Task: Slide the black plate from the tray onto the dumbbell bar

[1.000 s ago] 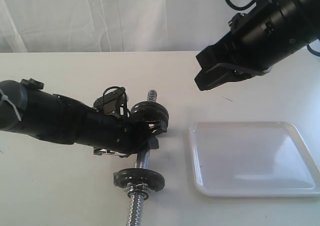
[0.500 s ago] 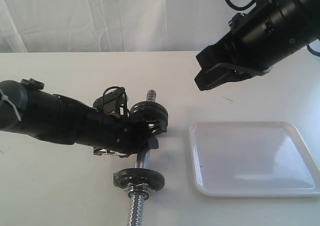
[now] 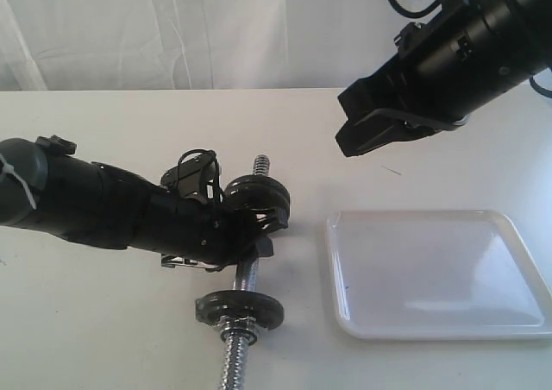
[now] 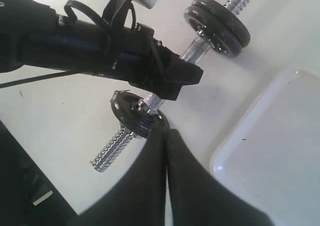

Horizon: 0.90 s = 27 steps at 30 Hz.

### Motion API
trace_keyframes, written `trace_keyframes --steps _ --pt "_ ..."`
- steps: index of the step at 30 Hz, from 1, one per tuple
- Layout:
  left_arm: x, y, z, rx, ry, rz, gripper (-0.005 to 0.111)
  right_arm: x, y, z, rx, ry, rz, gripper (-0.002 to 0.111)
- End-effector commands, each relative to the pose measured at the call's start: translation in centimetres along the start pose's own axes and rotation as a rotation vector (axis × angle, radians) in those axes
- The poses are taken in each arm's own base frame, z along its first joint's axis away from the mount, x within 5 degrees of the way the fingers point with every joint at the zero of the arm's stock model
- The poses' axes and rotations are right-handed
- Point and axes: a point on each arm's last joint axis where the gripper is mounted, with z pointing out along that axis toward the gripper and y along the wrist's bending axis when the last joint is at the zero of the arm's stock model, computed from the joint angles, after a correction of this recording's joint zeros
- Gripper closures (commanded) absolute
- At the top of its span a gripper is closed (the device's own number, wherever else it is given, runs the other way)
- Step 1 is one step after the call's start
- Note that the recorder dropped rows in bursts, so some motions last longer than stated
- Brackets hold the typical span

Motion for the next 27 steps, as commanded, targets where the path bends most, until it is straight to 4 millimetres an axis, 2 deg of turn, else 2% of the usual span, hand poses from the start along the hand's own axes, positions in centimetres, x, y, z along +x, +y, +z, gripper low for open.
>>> trace_keyframes --steps 1,21,27 --pt "-1.0 -2.5 -1.3 0.128 -0.020 -0.014 0.066 0.1 0.1 -0.4 -0.002 -0.006 0.006 0.108" --pt "-0.9 -2.4 -1.1 0.125 -0.007 0.007 0.065 0.1 0.0 -0.4 0.009 0.000 0.000 0.108" --pt "-0.9 -2.3 -1.1 0.115 -0.007 0.025 0.065 0.4 -1.9 -0.5 0.210 0.023 0.078 0.108"
